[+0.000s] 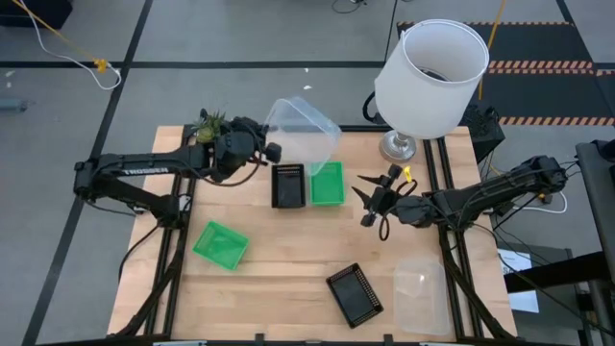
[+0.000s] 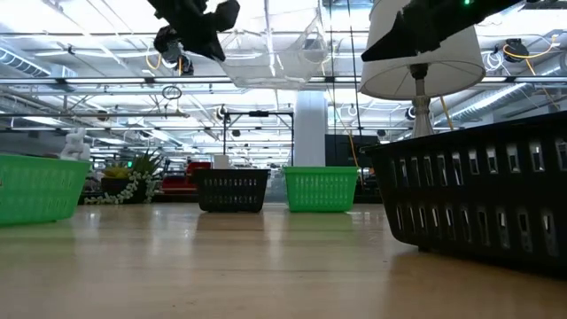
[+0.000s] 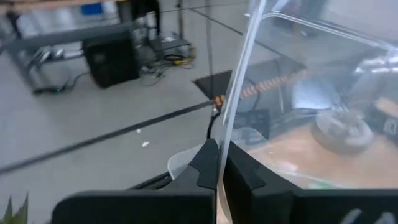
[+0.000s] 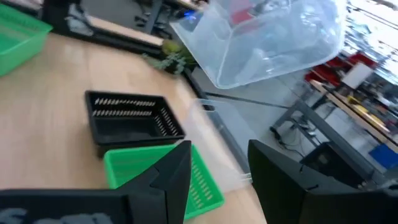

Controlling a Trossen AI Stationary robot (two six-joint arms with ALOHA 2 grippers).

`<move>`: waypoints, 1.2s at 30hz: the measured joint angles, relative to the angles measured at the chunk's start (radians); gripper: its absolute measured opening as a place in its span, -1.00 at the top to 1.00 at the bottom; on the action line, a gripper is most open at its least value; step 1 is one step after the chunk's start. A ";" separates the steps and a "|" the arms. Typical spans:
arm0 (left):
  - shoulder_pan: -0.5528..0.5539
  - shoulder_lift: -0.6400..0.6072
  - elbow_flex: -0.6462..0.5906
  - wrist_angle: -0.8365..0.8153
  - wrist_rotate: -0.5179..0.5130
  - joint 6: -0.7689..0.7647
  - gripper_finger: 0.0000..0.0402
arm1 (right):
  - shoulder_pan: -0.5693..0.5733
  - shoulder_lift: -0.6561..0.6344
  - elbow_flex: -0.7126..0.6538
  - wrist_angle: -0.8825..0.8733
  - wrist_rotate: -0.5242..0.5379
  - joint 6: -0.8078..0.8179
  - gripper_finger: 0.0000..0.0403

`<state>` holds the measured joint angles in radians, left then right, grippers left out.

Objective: Stack baskets by color
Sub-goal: Stack the bottom left transparent bin on the top transparent bin

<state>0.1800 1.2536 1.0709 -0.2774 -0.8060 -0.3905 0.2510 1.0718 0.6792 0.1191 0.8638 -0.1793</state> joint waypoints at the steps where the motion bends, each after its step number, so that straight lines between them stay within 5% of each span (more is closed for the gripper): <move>1: 0.002 0.015 0.001 0.003 -0.011 -0.032 0.96 | -0.003 0.000 0.000 0.013 0.002 0.010 0.23; 18: 0.007 0.242 0.000 0.166 -0.116 -0.173 0.97 | -0.028 0.004 0.000 0.088 0.009 0.036 0.23; 23: 0.004 0.287 0.000 0.178 -0.124 -0.189 0.98 | -0.050 0.024 0.000 0.224 0.082 0.047 0.23; 36: 0.005 0.283 0.000 0.170 -0.227 -0.089 0.96 | -0.148 0.142 0.000 0.529 0.020 0.012 0.23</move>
<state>0.1852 1.5364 1.0706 -0.1074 -1.0325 -0.4793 0.1034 1.2135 0.6789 0.6478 0.8834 -0.1672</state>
